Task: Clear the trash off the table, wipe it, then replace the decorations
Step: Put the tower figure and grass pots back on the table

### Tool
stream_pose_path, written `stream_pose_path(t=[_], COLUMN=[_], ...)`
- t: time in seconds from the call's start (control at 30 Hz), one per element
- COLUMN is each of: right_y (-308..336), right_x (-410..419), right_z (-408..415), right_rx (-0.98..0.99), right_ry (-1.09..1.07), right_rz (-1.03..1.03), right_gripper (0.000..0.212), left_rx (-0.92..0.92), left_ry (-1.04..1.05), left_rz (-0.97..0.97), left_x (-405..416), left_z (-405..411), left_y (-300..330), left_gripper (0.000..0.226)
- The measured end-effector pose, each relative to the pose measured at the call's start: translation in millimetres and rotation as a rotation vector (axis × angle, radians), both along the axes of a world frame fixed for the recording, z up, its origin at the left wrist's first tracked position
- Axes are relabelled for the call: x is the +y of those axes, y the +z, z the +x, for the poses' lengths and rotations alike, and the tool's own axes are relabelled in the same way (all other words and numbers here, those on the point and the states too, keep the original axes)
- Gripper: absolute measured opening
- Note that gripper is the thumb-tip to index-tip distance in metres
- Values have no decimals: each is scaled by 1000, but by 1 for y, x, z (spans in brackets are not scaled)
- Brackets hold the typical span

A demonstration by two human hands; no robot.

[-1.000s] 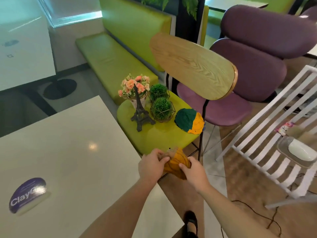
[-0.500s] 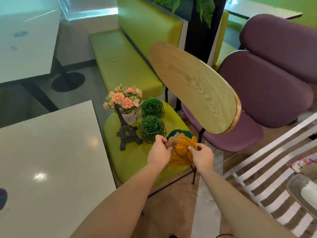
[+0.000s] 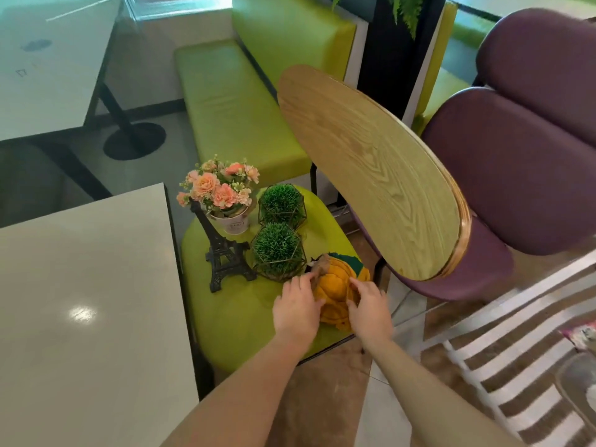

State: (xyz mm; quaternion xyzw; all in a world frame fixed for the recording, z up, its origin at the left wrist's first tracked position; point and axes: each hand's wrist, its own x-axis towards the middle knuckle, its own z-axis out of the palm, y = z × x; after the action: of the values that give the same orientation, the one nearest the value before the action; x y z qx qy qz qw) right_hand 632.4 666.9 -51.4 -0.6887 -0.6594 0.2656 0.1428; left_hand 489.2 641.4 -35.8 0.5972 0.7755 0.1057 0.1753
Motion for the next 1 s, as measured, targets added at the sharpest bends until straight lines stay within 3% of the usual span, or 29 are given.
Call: stream_pose_path(t=[0.23,0.47,0.63,0.83,1.0], right_y=[14,51,74,87,94], right_x=[-6,-18,-3,21,35], right_z=[-14,-59,-105,-154,-177], right_rx=[-148,128,113,-62,-217], right_ry=[49,139,298,529,635], right_rz=[111,134,255,285,288], right_gripper=[47,53,41,41,42], left_rx=[-14,-282,-425,-398,-372], left_ry=[-31,348,559,455,340], left_rz=[37,246,360,274,230], left_x=[-11,-40,-30,-5,12], left_z=[-18,-67,-123,-169,-181], left_y=[-3,16,47,59,65], left_gripper=[52,29,35,61,52])
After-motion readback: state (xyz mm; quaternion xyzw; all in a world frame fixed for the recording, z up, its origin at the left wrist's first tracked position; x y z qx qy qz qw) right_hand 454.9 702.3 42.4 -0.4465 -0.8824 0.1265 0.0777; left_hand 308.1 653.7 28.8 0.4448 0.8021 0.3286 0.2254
